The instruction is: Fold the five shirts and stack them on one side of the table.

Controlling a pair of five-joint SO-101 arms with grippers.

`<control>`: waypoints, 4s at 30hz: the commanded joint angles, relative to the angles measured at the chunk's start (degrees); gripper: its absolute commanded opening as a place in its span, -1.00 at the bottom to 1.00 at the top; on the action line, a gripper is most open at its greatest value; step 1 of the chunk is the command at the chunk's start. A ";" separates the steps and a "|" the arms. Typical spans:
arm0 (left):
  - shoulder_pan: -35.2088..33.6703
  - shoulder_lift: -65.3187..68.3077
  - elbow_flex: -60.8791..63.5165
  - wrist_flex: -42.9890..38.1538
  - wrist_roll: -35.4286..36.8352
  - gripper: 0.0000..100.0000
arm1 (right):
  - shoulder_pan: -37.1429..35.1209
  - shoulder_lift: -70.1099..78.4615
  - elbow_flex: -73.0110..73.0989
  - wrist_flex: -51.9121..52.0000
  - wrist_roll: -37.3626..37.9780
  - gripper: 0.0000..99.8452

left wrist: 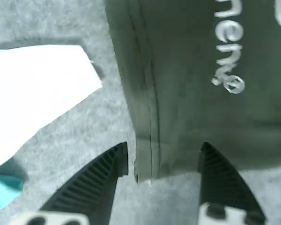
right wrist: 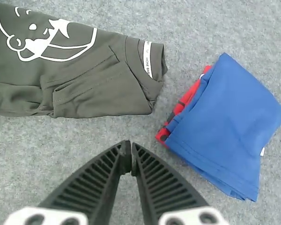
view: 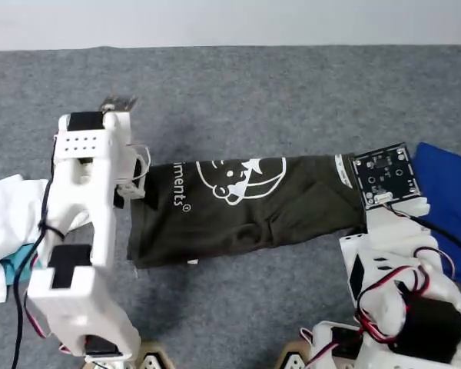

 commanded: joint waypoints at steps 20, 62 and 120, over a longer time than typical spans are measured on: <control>-1.32 13.71 -1.10 -12.31 -4.13 -0.53 | 0.48 -0.13 -0.26 0.13 0.62 -0.98; -4.57 15.47 -29.93 5.36 -10.11 -0.99 | 0.40 0.13 -0.26 -0.13 0.62 -0.98; 32.88 21.63 -69.23 5.54 -0.26 -0.96 | 0.22 0.75 3.60 -0.40 0.62 -0.98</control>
